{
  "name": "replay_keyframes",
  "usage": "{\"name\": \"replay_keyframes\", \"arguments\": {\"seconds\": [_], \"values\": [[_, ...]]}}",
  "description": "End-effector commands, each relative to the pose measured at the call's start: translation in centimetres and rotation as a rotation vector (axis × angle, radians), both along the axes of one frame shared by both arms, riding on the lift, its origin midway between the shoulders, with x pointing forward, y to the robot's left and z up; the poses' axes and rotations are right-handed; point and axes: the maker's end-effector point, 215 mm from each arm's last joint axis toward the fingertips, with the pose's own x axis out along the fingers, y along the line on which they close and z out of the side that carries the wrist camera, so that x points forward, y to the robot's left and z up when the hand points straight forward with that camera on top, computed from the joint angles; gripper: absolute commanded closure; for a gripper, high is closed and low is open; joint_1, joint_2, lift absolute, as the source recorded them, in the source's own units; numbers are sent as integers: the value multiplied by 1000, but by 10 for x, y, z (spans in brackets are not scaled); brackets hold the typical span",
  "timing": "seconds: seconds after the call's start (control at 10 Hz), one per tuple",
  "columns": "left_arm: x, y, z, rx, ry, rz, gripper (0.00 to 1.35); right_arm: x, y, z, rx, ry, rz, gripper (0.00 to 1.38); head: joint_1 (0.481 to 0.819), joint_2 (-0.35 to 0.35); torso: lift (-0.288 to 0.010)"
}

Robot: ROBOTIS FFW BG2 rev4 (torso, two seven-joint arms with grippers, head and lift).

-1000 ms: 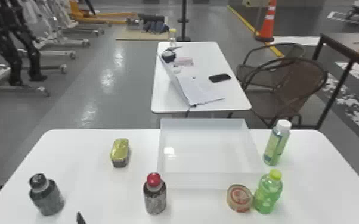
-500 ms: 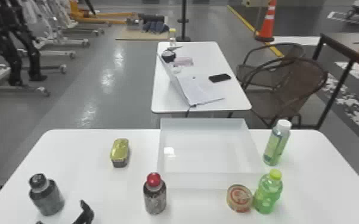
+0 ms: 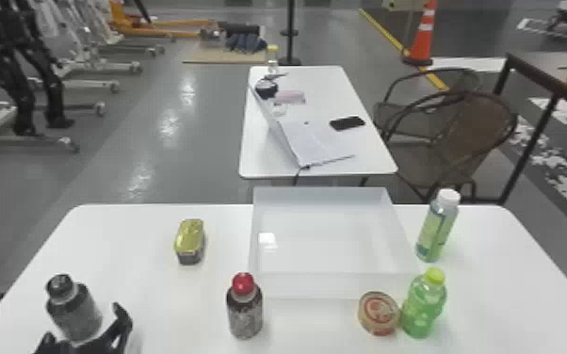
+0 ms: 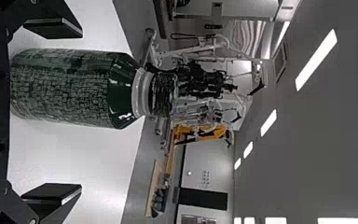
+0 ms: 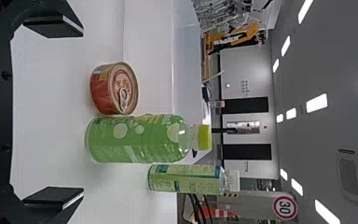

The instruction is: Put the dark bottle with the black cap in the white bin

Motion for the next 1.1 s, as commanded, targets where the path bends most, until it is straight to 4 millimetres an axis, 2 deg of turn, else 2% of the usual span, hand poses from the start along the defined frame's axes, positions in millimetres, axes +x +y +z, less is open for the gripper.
{"name": "replay_keyframes", "arguments": {"seconds": [0.0,0.2,0.3,0.4,0.5,0.7,0.8,0.9,1.0], "values": [[12,11,-2,10,13,-3,137,-1,0,-1,2,2,-2,94,549,0,-100],[27,27,5,30,13,-4,142,0,1,-1,3,2,3,91,549,0,-100],[27,34,2,31,31,12,248,0,1,-1,2,0,3,90,549,0,-100],[23,37,-3,19,39,26,699,0,1,-1,3,-1,3,90,549,0,-100],[20,32,-13,3,62,33,980,-1,0,-1,5,0,0,90,549,0,-100],[18,23,-20,-10,79,26,984,-1,0,-1,6,0,-1,90,549,0,-100],[21,18,-12,8,65,0,984,0,0,-1,8,-1,0,90,549,0,-100],[24,10,12,59,32,-35,984,0,0,-1,8,-1,0,91,549,0,-100],[35,-13,44,78,-14,-134,984,-1,0,-3,11,3,-1,91,549,0,-100]]}}
